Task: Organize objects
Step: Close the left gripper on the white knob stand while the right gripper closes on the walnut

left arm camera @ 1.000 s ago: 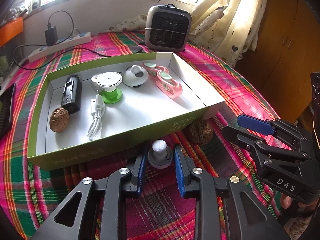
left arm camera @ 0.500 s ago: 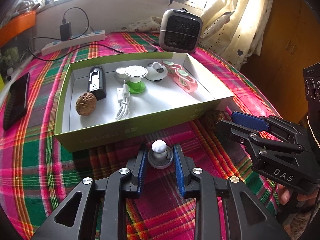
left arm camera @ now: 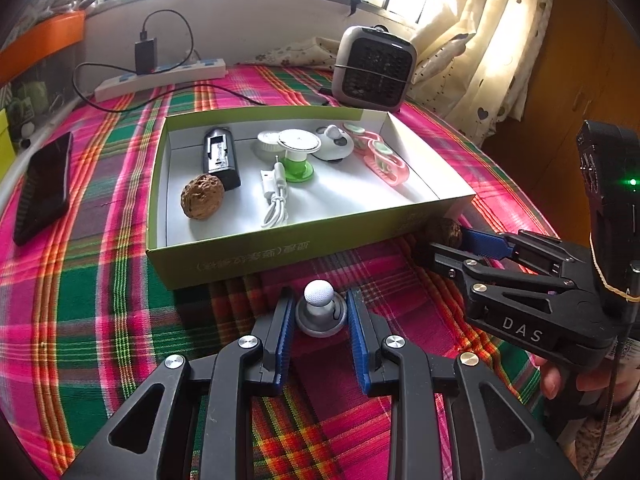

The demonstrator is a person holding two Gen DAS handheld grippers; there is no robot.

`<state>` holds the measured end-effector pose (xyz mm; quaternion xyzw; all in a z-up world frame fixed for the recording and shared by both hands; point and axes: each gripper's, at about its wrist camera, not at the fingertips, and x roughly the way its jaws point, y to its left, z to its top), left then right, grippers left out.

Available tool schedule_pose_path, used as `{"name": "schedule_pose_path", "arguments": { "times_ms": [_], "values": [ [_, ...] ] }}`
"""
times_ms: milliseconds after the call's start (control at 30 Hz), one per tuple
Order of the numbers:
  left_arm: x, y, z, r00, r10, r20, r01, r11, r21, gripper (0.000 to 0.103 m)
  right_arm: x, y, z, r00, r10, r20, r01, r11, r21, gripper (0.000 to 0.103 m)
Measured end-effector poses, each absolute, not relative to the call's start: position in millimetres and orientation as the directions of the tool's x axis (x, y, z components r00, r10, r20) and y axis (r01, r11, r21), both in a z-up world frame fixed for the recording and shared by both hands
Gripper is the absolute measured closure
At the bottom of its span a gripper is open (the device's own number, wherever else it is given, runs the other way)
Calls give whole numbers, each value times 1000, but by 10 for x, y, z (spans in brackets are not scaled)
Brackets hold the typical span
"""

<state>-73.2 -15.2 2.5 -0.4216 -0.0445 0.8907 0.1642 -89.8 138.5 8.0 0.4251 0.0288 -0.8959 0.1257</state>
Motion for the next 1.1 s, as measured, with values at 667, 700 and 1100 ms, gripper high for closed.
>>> {"name": "schedule_pose_path", "arguments": {
  "times_ms": [667,700,1100],
  "values": [
    [-729,-164,17,-590,333,-735,-255,-941,-221,79,-989,1335,64,-608,-139,-782,207,-978,13,51],
    [-728,-166,18,-590,333,-735,-255,-941,-222,79,-990,1331,64,-608,-139,-782,207,-978,12,51],
    [-732,-170,19,-590,334,-735,-255,-941,-222,79,-963,1330,73,-614,-134,-778,211,-978,2,72]
  ]
}}
